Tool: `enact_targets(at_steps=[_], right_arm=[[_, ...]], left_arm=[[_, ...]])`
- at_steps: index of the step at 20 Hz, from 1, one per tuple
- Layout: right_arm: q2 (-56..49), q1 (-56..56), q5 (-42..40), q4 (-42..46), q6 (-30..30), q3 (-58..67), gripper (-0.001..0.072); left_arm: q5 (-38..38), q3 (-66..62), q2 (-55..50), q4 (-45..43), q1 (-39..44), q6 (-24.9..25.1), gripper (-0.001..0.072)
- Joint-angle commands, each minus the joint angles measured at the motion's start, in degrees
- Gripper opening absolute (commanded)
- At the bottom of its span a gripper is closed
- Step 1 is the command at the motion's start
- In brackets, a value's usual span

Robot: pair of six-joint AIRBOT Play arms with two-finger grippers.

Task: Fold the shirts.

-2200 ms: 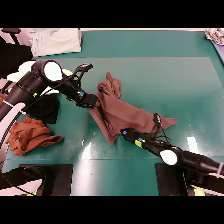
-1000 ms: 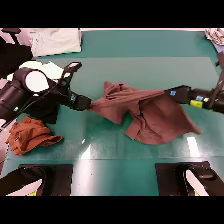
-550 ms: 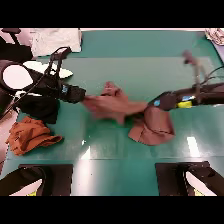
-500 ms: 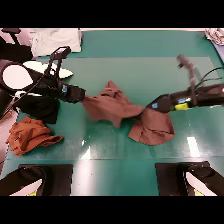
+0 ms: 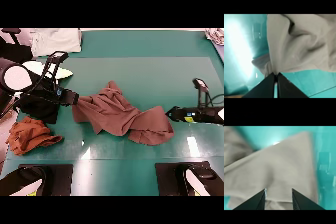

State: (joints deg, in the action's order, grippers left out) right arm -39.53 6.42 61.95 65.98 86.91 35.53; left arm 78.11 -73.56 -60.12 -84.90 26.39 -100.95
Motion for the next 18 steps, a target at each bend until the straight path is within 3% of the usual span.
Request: enact_targets(at_steps=[1,4,6,10,14,18], right_arm=[[1.8,11.5,-5.1,-12.8,-4.5,-6.9,0.0383],[-1.3,14.9,-6.7,-18.3,-9.3,-7.8,0.0386],[-6.4,14.3,-8.0,-18.5,-10.0,-7.2,0.0531],[-18.6,9.7,-7.9,-17.3,-17.6,-1.2,0.0570],[-27.8,7.1,-7.5,-7.0,-18.0,6.9,0.0575],[-34.9,4.2,-7.3,-6.0,-18.4,9.6,0.0575]], left_arm=[[0.8,0.0,0.0,-0.9,0.0,-0.2,0.0031],[1.5,0.0,0.0,-1.7,0.0,-0.2,0.0031],[1.4,0.0,0.0,-1.7,0.0,-0.2,0.0031],[1.6,0.0,0.0,-1.7,0.0,-0.2,0.0031],[1.9,0.0,0.0,-1.7,0.0,-0.2,0.0030],[1.9,0.0,0.0,-1.7,0.0,-0.6,0.0031]])
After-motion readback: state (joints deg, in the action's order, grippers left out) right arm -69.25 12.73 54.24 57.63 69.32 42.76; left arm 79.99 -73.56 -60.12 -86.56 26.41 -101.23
